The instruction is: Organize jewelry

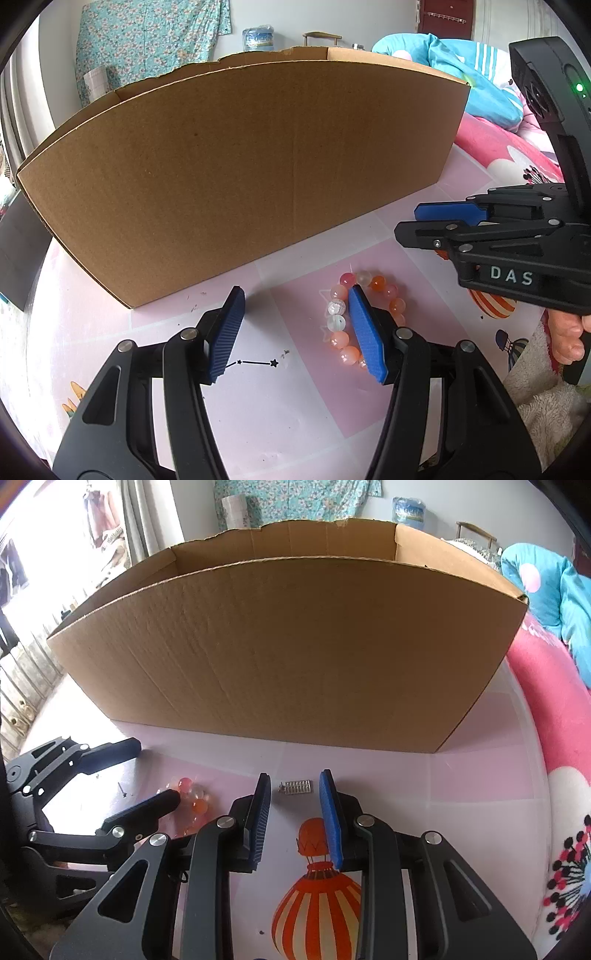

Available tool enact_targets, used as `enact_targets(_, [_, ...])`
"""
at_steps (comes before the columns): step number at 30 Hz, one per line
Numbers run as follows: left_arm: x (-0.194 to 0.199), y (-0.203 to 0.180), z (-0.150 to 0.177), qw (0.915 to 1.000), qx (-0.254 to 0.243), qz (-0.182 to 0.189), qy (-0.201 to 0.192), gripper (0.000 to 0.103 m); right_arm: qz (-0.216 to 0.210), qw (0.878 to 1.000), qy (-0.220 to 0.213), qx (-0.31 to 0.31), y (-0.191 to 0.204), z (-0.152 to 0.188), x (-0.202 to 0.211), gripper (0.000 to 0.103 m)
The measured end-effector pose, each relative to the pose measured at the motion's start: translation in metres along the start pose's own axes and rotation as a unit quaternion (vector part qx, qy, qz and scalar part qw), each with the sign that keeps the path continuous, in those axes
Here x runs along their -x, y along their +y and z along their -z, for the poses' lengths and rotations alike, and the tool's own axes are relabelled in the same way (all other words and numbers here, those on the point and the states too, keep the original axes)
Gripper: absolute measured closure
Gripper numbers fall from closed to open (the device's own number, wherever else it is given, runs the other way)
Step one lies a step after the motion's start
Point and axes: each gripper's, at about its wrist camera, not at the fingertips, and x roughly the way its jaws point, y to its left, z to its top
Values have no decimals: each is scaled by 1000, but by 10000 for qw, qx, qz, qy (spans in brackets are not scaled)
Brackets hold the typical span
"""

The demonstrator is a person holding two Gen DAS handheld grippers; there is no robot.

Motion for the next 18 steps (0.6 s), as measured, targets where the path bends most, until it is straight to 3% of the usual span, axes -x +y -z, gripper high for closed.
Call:
enact_targets(6, [0,0,0,10000,1,-1,-1,47,107,9998,-42,152,8,0,-2,76])
enact_targets(14, [0,0,0,10000,-1,-1,0,47,54,9998,-68,174,14,2,0,88])
enact_targets(18, [0,-1,0,10000,-1,-4,-2,47,28,9999,-70,140,14,2,0,88])
